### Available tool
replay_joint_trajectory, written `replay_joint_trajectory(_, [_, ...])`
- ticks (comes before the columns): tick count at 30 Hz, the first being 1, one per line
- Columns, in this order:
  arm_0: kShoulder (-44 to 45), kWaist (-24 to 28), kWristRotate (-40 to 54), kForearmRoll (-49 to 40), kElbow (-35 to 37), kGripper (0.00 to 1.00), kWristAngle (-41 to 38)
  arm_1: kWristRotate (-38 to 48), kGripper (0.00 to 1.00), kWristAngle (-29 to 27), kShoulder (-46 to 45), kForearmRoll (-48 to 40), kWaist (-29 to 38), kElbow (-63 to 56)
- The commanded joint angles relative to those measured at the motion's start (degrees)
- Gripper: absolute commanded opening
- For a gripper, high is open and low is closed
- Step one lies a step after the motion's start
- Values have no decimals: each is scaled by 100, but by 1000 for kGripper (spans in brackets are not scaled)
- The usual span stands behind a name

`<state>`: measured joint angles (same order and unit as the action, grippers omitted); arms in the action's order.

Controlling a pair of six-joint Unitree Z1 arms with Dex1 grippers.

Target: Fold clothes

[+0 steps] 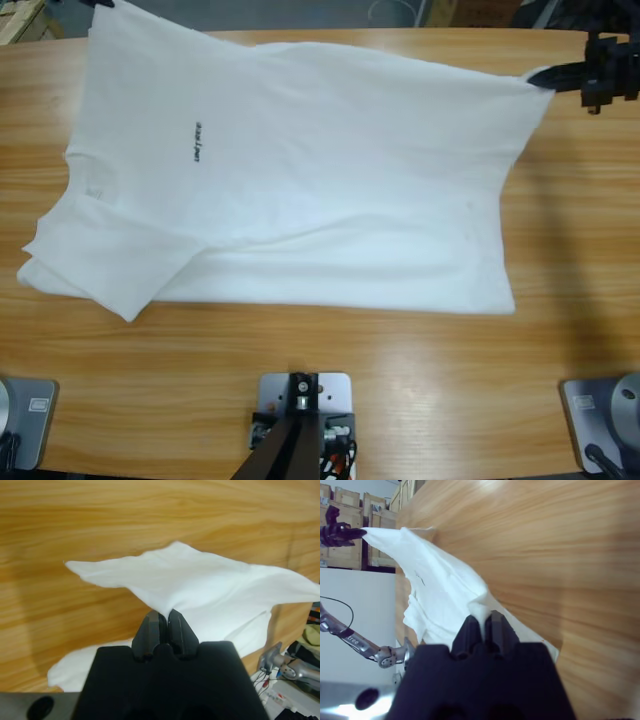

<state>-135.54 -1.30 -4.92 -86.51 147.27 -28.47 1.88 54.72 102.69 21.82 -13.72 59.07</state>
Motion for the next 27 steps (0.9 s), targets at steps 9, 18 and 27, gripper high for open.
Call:
replay_joint_trajectory(9, [327,242,273,-859,-1539,0,-3,-740,0,82,-294,1112,-166,-157])
replay_joint_trajectory(18, [516,371,368,-854,-2302,0,17,-951,0,82,-99,1509,-166,-259])
replay_joint_trajectory(27, [606,464,492,-850,-3137,0,8,-1057,0,17,234,1796,-166,-370])
